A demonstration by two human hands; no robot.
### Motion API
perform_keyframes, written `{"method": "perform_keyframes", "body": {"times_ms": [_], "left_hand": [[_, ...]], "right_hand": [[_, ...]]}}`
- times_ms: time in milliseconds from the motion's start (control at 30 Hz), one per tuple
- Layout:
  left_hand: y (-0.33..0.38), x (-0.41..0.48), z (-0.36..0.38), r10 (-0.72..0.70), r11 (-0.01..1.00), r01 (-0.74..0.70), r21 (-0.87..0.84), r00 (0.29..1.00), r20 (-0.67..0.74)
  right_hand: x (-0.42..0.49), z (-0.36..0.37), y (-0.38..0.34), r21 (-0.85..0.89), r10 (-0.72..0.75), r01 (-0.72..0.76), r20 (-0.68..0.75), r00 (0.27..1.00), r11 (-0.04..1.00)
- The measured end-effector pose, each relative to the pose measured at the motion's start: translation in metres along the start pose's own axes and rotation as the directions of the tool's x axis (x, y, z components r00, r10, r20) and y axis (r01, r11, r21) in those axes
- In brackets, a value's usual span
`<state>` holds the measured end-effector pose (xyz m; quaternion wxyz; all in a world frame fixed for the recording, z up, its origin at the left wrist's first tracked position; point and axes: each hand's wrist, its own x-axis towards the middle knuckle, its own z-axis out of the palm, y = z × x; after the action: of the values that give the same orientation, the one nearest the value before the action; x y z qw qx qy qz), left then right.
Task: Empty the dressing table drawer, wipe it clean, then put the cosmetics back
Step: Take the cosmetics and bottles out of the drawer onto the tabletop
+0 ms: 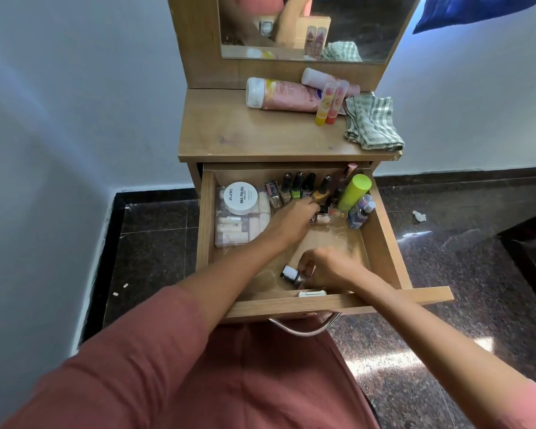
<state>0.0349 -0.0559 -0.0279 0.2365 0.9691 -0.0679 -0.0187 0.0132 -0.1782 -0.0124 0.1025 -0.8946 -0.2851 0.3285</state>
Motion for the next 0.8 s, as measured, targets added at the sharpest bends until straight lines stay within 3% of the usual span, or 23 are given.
{"method": "perform_keyframes", "body": {"times_ms": [233, 467, 600, 800], "left_hand": [[0.001, 0.007, 0.007, -0.035, 0.997, 0.032, 0.071, 0.999, 0.039], [-0.009, 0.005, -0.005, -0.101, 0.984, 0.101, -0.146, 0.995, 0.003], [-0.009, -0.002, -0.028, -0.133, 0.961, 0.115, -0.252, 0.989, -0.057], [-0.011, -0.012, -0.071, -0.229, 0.885, 0.138, -0.446, 0.961, -0.157]], "right_hand": [[-0.001, 0.000, -0.004, -0.025, 0.007, -0.006, 0.012, 1.000, 1.000], [-0.002, -0.007, -0.002, -0.045, 0.028, -0.033, -0.115, 0.993, 0.998], [-0.003, -0.014, 0.006, 0.134, 0.089, -0.062, -0.208, 0.974, 0.989], [-0.012, -0.053, 0.001, 0.446, 0.075, 0.136, -0.425, 0.902, 0.885]]}}
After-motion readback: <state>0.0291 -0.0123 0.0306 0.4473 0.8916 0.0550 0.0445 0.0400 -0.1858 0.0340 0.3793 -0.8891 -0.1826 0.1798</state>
